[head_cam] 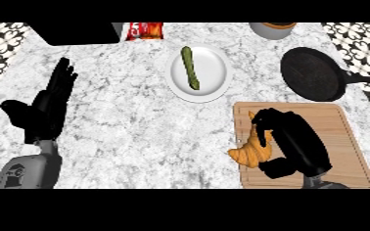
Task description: Pick the croissant from the cutting board and place it in the pan
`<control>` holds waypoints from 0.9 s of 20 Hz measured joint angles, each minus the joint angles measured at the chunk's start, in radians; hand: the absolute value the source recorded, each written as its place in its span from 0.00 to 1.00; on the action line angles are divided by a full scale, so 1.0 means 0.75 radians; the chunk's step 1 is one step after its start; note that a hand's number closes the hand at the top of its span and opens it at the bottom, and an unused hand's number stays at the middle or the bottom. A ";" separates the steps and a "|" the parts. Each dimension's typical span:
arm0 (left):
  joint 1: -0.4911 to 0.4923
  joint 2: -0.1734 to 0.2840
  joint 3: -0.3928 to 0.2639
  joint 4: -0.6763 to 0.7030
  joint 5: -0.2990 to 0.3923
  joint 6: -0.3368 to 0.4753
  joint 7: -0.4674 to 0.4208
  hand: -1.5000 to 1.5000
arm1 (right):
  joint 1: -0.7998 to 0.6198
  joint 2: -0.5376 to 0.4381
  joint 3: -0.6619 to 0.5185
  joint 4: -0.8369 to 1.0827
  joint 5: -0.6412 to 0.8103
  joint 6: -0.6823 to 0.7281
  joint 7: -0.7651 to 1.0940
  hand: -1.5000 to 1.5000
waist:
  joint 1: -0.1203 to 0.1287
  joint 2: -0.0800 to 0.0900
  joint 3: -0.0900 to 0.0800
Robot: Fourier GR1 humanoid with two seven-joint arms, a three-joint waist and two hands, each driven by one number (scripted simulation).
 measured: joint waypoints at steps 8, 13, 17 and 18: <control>-0.005 -0.022 -0.030 -0.010 -0.010 -0.012 -0.016 0.50 | 0.022 0.061 -0.223 -0.335 -0.227 0.089 0.161 1.00 | 0.048 0.016 0.003; -0.047 -0.024 -0.035 -0.008 -0.016 -0.007 0.017 0.50 | -0.167 0.042 -0.486 -0.228 -0.482 0.154 0.221 1.00 | 0.063 0.021 0.004; -0.062 -0.033 -0.040 0.025 -0.024 -0.008 -0.003 0.50 | -0.345 -0.086 -0.671 0.037 -0.578 0.122 0.169 1.00 | 0.073 0.025 0.004; -0.077 -0.032 -0.036 0.038 -0.022 -0.010 -0.002 0.50 | -0.393 -0.139 -0.710 0.113 -0.586 0.117 0.149 1.00 | 0.076 0.027 0.005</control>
